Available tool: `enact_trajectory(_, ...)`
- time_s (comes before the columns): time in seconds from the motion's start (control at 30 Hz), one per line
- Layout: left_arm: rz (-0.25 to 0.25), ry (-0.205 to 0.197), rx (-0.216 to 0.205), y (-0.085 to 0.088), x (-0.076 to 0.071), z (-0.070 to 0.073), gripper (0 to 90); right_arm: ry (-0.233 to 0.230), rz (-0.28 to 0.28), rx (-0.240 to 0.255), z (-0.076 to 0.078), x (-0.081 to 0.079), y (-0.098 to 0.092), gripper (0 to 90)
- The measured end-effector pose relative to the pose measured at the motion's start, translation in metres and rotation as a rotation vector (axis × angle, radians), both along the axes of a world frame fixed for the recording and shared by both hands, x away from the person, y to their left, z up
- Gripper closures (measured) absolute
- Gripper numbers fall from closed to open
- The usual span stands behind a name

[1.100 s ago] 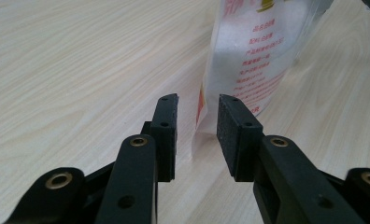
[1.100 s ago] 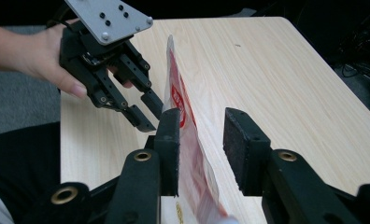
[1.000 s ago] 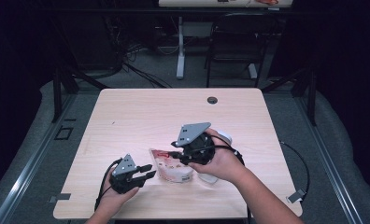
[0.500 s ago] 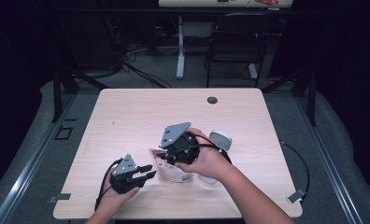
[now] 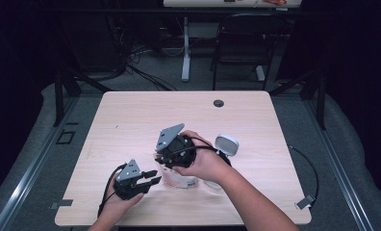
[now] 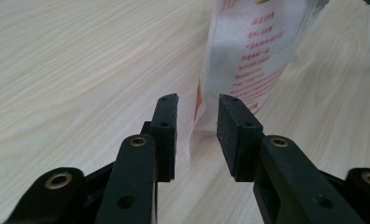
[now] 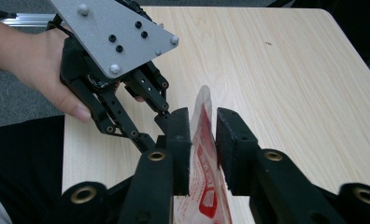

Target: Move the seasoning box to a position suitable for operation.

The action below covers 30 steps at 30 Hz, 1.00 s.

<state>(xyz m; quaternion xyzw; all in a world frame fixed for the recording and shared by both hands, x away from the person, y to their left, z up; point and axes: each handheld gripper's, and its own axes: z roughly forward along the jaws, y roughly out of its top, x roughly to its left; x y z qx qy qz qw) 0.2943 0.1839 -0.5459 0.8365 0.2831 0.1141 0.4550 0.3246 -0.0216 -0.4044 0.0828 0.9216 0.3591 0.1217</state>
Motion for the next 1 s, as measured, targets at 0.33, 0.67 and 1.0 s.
enact_trajectory(0.33, 0.0, 0.003, -0.001, -0.0007, 0.0, -0.0003, 68.4, 0.003, 0.01, -0.037, -0.0035, 0.0034, 0.0041, 83.9)
enact_trajectory(0.67, -0.004, 0.0, -0.001, -0.0011, 0.0001, -0.0006, 67.8, 0.044, 0.032, -0.028, -0.0034, 0.0081, 0.0027, 89.7)
enact_trajectory(1.0, -0.008, 0.002, -0.002, -0.0009, -0.0003, -0.0004, 67.2, 0.05, 0.041, -0.039, -0.0003, 0.0057, -0.0011, 90.0)
